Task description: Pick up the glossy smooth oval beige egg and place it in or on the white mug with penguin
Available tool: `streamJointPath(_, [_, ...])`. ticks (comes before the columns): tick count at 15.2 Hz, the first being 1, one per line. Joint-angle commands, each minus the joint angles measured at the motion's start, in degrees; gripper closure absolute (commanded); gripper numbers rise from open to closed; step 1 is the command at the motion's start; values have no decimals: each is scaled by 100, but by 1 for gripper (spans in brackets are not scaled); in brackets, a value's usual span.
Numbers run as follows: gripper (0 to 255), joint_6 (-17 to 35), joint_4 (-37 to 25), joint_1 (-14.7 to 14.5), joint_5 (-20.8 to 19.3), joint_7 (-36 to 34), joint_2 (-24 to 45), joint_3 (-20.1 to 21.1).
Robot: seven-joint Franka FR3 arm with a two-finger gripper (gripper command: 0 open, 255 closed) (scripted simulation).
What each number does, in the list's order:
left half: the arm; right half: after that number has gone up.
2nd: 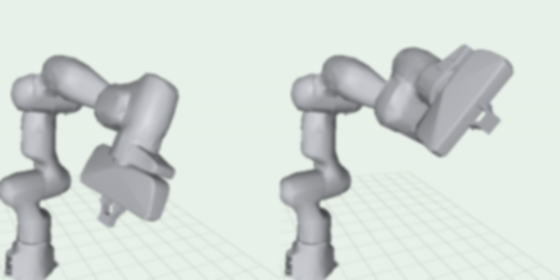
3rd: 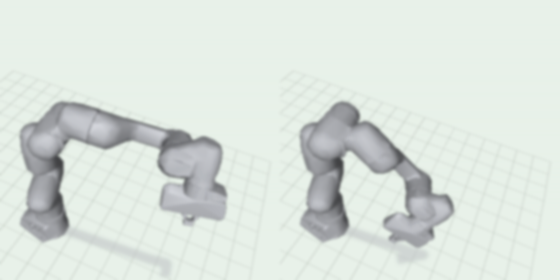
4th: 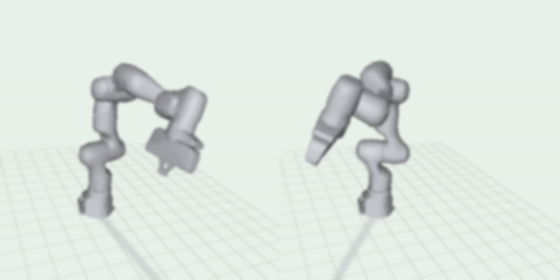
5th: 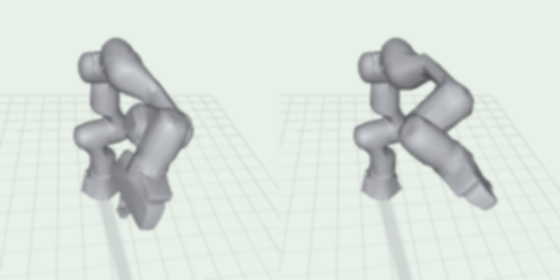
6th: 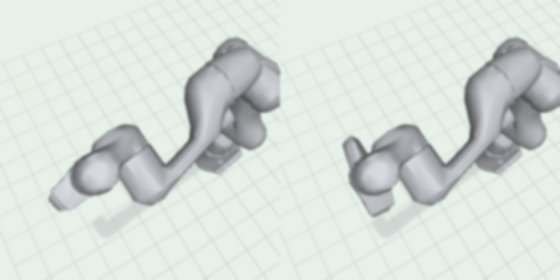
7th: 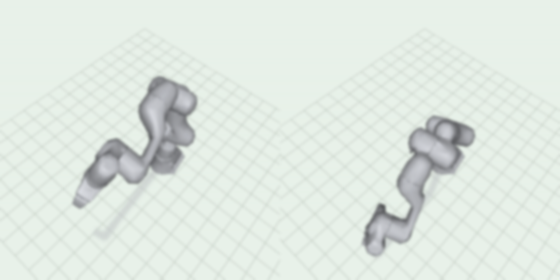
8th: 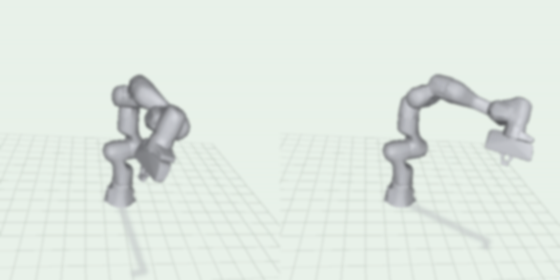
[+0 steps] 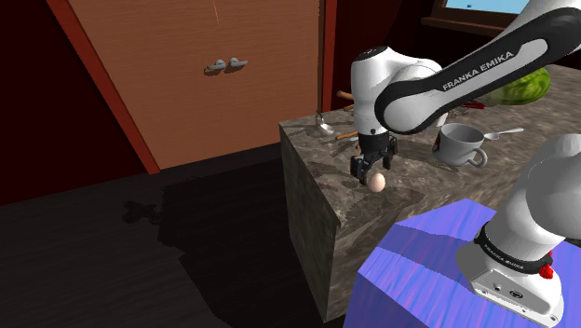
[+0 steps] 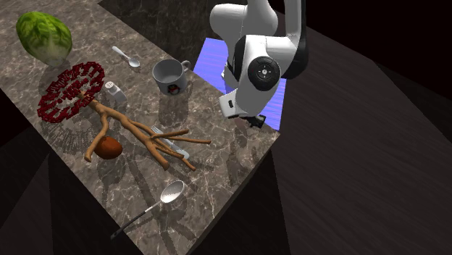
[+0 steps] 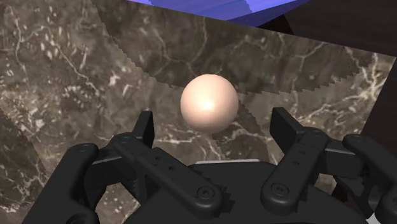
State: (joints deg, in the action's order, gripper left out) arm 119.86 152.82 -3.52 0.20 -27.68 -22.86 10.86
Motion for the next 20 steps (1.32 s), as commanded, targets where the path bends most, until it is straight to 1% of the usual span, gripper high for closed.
streamJointPath(1, [0, 194, 141, 2, -4, -13, 51, 8])
streamJointPath(3, [0, 435, 274, 15, -22, -28, 160, 17])
streamJointPath(11, [0, 433, 274, 15, -22, -28, 160, 17])
streamJointPath(12, [255, 433, 274, 15, -22, -28, 160, 17])
streamJointPath(20, [255, 433, 274, 15, -22, -28, 160, 17])
